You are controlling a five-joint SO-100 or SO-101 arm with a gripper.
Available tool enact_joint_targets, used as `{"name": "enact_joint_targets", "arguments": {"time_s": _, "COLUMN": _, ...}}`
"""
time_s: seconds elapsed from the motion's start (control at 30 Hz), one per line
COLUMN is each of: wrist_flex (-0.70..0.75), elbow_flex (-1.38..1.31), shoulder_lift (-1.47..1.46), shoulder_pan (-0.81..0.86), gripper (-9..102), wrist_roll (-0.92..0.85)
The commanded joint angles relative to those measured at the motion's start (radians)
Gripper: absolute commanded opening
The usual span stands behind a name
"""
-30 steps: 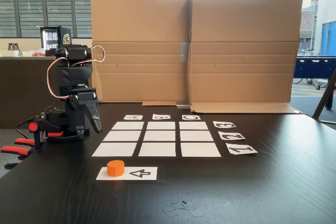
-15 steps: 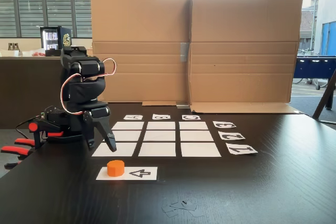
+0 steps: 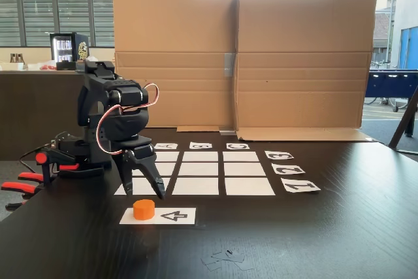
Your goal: Pick up the round, orange token and place it in the grid on square B1.
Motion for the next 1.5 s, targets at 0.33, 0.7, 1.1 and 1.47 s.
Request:
{"name": "enact_joint_targets", "arguments": {"time_s": 0.33, "wrist_flex": -0.032, "elbow_flex": -0.080, "shoulder_lift": -0.021, "shoulder_pan": -0.023, "gripper": 56, "wrist_roll": 0.219}}
{"name": "enact_joint_targets", "arguments": {"time_s": 0.7, "wrist_flex": -0.037, "elbow_flex": -0.080, "shoulder_lift": -0.061, "shoulder_pan": -0.060, "gripper": 56, "wrist_roll": 0.276}}
{"name": "enact_joint_targets", "arguments": {"time_s": 1.1, "wrist_flex": -0.060, "elbow_flex": -0.107, "shoulder_lift": -0.091, "shoulder_pan": -0.061, "gripper": 38, "wrist_roll": 0.304}}
{"name": "enact_joint_targets", "arguments": {"time_s": 1.47, "wrist_flex": -0.089, "elbow_flex": -0.104, "shoulder_lift": -0.098, "shoulder_pan": -0.051, "gripper": -1, "wrist_roll": 0.307}}
